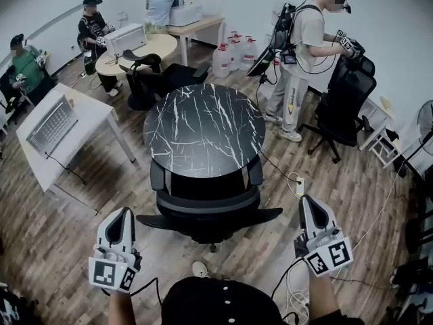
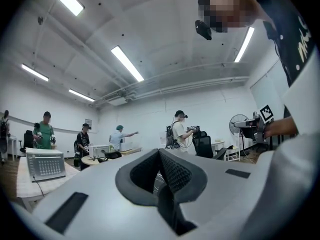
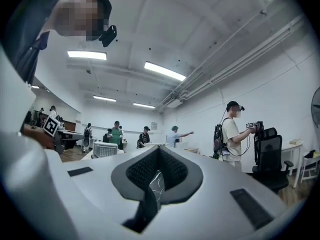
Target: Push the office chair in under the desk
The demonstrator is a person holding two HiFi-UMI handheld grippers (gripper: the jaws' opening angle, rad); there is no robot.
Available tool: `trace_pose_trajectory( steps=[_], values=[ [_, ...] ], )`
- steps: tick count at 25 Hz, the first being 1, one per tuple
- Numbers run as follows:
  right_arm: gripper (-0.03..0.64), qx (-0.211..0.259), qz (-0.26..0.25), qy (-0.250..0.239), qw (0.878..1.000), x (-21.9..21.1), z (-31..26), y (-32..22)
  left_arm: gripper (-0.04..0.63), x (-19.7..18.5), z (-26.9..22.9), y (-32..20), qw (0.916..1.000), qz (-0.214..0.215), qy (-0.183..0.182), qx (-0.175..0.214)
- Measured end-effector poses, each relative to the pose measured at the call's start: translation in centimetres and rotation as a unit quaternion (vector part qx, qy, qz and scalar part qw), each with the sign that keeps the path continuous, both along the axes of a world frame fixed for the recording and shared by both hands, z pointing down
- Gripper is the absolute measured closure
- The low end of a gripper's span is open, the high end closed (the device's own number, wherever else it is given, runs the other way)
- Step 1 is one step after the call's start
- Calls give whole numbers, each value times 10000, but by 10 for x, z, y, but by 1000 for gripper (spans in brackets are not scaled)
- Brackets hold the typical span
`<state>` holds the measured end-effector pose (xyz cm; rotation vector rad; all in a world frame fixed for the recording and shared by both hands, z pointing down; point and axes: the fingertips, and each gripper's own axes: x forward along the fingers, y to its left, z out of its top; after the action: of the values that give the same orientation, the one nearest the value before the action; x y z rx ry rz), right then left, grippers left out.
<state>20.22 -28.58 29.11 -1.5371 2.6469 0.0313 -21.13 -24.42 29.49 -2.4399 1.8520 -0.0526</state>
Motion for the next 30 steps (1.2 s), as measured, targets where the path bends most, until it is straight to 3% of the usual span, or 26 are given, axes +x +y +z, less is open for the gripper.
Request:
trace_pose_trajectory(
  steps=[6, 19, 23, 30],
  values=[
    [591, 266, 419, 138, 9987, 21, -12, 6, 580, -16, -13, 8, 9991, -395, -76, 166],
    [591, 254, 944, 290, 9948, 56, -8, 16, 580, -38, -7, 26, 9943, -989, -378, 134],
    [591, 214, 971, 308, 9946, 56, -2, 14, 580, -42, 1, 26, 9944, -1035, -224, 55],
    [591, 179, 810, 325, 9960, 40, 0, 9, 580, -26, -3, 20, 9958, -870, -275, 98]
  ],
)
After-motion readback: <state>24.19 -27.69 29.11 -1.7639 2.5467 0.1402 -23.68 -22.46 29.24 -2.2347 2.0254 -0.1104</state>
